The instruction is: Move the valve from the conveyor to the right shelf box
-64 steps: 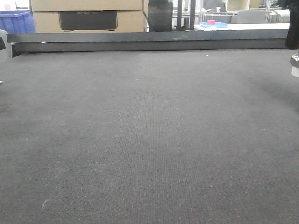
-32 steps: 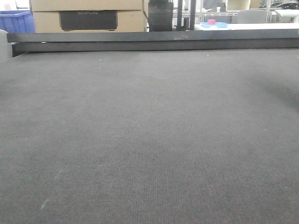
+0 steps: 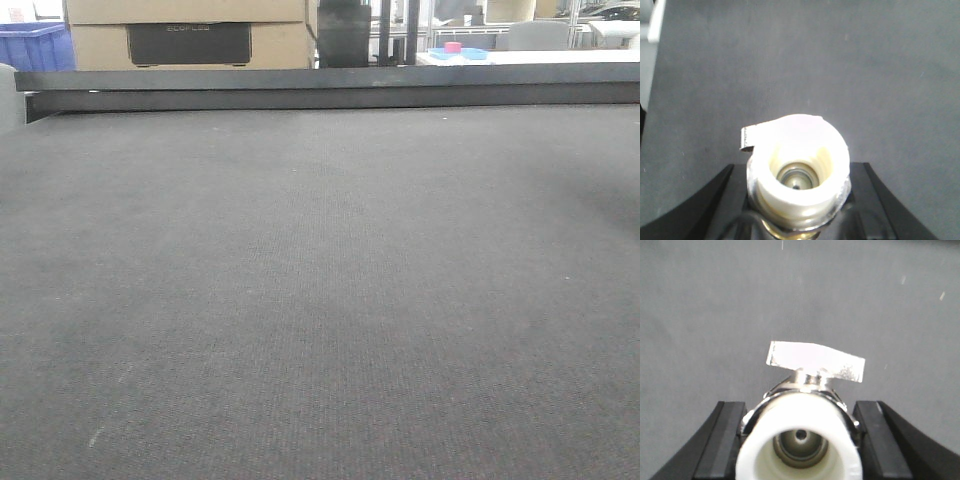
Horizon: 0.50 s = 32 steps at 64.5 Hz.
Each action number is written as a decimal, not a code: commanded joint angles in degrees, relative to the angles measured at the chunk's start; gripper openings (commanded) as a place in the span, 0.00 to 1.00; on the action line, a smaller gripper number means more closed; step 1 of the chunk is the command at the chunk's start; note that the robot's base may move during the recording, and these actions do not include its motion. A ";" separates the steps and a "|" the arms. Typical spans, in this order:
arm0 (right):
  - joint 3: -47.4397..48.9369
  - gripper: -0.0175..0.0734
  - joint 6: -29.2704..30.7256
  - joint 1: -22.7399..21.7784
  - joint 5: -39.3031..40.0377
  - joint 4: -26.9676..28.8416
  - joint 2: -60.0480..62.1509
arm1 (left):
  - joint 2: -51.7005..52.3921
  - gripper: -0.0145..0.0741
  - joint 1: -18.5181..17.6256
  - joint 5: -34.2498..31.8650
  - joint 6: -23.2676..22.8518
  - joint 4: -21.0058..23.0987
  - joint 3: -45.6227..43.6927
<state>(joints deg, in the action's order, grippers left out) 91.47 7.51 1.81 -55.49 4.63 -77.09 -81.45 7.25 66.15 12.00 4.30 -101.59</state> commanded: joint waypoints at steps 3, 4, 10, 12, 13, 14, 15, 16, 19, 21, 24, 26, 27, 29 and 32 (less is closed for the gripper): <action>0.47 0.02 0.41 0.02 4.53 -0.11 1.51 | 1.14 0.04 0.03 -2.73 -0.39 0.82 -0.93; 0.47 0.02 0.41 0.02 4.42 -0.11 1.50 | 1.14 0.04 0.03 -2.73 -0.39 0.82 -0.93; 0.47 0.02 0.41 0.02 4.16 -0.11 1.50 | 1.03 0.04 0.03 -2.53 -0.39 0.82 -0.81; 0.47 0.02 0.41 0.02 4.16 -0.11 1.50 | 0.92 0.04 0.03 -2.54 -0.39 0.82 -0.81; 0.47 0.02 0.41 0.02 4.16 -0.11 1.50 | 0.92 0.04 0.03 -2.54 -0.39 0.82 -0.81; 0.47 0.02 0.41 0.02 4.16 -0.11 1.50 | 0.92 0.04 0.03 -2.54 -0.39 0.82 -0.81; 0.47 0.02 0.41 0.02 4.16 -0.11 1.50 | 0.92 0.04 0.03 -2.54 -0.39 0.82 -0.81; 0.47 0.02 0.41 0.02 4.16 -0.11 1.50 | 0.92 0.04 0.03 -2.54 -0.39 0.82 -0.81; 0.47 0.02 0.41 0.02 4.16 -0.11 1.50 | 0.92 0.04 0.03 -2.54 -0.39 0.82 -0.81; 0.47 0.02 0.41 0.02 4.28 -0.11 1.50 | 0.92 0.04 0.03 -2.54 -0.39 0.82 -0.81; 0.47 0.02 0.41 0.02 4.38 -0.11 1.50 | 0.92 0.04 0.03 -2.54 -0.39 0.82 -0.81; 0.47 0.02 0.41 0.02 4.38 -0.11 1.50 | 0.92 0.04 0.03 -2.54 -0.39 0.82 -0.81; 0.47 0.02 0.41 0.02 4.38 -0.11 1.50 | 0.91 0.04 0.03 -2.69 -0.39 0.82 -0.81; 0.47 0.02 0.41 0.02 4.38 -0.11 1.50 | 0.91 0.04 0.03 -3.01 -0.39 0.82 -0.81; 0.47 0.02 0.41 0.02 4.51 -0.11 1.50 | 0.91 0.04 0.03 -3.01 -0.39 0.82 -0.81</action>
<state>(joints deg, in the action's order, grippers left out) 91.47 7.51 1.81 -54.82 4.63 -76.50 -81.03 7.25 65.86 12.00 4.28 -101.80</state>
